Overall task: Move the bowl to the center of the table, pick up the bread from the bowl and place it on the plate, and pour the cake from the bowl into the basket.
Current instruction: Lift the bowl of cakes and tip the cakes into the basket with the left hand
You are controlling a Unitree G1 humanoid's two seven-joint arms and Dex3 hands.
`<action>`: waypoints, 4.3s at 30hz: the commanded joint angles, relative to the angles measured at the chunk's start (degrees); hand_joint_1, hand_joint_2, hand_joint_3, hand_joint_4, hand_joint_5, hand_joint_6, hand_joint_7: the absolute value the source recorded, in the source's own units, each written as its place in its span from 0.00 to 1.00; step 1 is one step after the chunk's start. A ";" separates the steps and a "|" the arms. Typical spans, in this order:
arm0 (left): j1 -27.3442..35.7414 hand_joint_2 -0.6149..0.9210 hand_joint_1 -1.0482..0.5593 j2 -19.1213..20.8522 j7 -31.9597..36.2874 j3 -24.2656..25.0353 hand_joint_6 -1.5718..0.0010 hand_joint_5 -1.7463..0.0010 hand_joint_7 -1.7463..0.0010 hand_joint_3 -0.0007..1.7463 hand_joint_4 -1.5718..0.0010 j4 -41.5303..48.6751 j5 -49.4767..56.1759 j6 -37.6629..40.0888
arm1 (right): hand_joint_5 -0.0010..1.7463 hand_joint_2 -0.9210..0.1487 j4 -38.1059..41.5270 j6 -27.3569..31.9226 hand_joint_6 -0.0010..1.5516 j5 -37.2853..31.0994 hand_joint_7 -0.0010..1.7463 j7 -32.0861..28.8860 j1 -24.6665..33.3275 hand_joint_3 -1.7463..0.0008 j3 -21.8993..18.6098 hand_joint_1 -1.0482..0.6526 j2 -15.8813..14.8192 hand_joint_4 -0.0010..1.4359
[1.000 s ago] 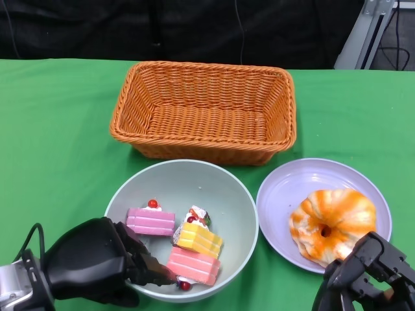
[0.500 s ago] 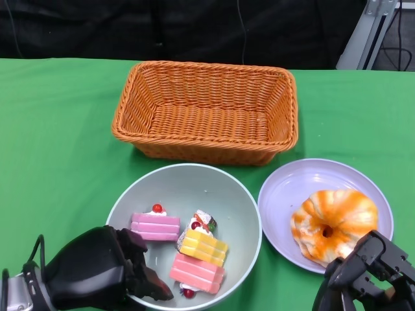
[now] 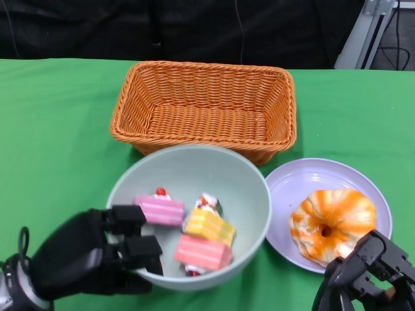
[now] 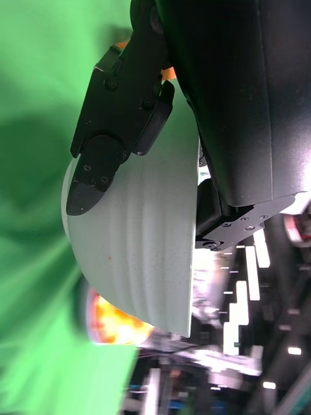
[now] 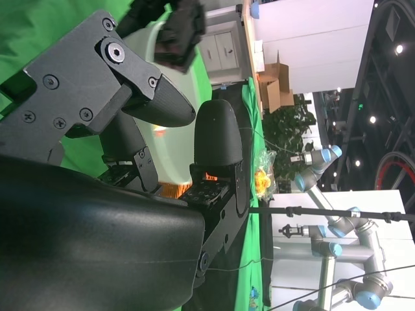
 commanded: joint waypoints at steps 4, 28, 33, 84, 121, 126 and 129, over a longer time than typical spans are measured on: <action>-0.96 0.96 0.55 2.63 3.87 3.37 0.56 0.16 0.25 0.22 0.48 -1.97 -1.38 -2.36 | 1.00 0.53 0.59 -1.17 0.39 0.08 0.94 0.10 0.02 0.19 0.16 0.50 -0.09 0.51; -12.97 0.82 0.51 -7.99 -22.30 11.83 0.55 0.01 0.17 0.53 0.53 7.12 -22.22 -8.12 | 1.00 0.52 4.19 -2.59 0.38 -0.37 0.94 1.19 -1.65 0.18 -0.29 0.54 -0.59 0.51; -17.26 0.71 0.53 -12.83 -32.88 12.16 0.51 0.01 0.25 0.69 0.54 12.77 -29.15 -6.88 | 1.00 0.52 5.41 -2.71 0.38 -0.52 0.94 1.20 -2.05 0.18 -0.10 0.55 -0.50 0.50; -34.80 0.99 0.44 -42.34 -76.17 35.79 0.63 0.00 0.10 0.30 0.54 28.60 -64.70 25.70 | 1.00 0.51 10.51 -5.55 0.36 -0.86 0.94 2.40 -2.70 0.18 -0.83 0.58 -0.52 0.49; -41.90 0.79 0.54 -44.90 -85.26 51.89 0.54 0.00 0.10 0.57 0.50 30.60 -81.10 54.12 | 1.00 0.51 10.80 -6.55 0.35 -1.30 0.97 2.97 -2.09 0.17 -0.80 0.57 -0.87 0.50; -42.14 0.78 0.57 -45.56 -82.75 54.02 0.53 0.00 0.12 0.62 0.50 30.46 -82.96 58.07 | 1.00 0.51 11.08 -6.75 0.35 -1.56 0.98 2.94 -2.20 0.16 -0.89 0.58 -0.87 0.50; -42.11 0.78 0.57 -45.65 -82.23 54.31 0.53 0.00 0.12 0.62 0.50 30.17 -83.25 59.01 | 1.00 0.52 10.96 -6.57 0.35 -1.65 0.98 2.85 -2.14 0.16 -0.89 0.58 -0.88 0.50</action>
